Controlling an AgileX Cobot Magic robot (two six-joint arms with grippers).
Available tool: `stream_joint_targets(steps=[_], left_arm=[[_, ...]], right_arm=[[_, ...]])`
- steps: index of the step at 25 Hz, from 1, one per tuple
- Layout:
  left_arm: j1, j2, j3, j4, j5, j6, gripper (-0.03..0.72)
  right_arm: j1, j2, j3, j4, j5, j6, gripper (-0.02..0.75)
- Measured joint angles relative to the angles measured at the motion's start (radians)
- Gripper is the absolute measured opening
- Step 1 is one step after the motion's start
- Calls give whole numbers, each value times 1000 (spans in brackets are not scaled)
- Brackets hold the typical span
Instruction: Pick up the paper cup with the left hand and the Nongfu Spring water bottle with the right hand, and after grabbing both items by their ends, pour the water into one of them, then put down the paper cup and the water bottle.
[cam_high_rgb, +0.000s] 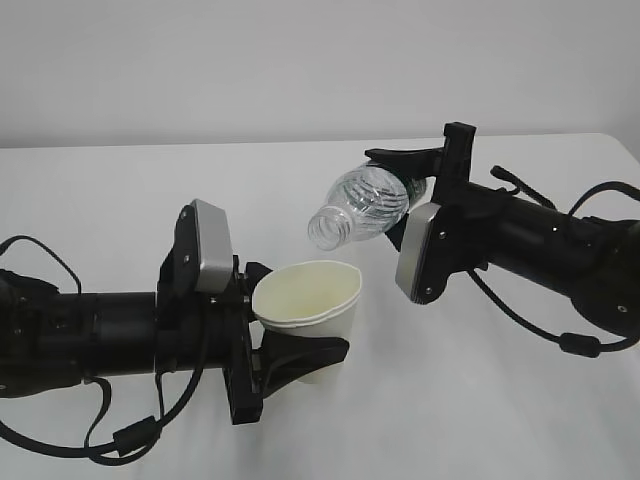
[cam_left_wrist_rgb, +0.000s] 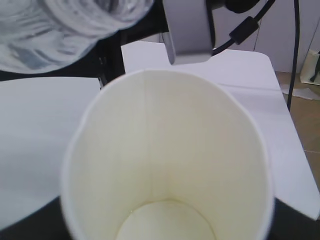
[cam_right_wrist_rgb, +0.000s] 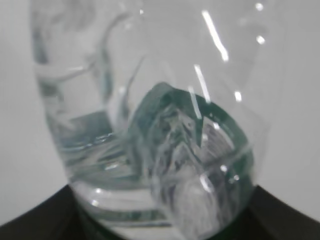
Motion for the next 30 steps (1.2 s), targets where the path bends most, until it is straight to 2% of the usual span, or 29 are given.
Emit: stream_joint_targets(steps=[30], left_arm=[[0,0,0,-4,23,0,445]], right_arm=[[0,0,0,15,-17,-134,455]])
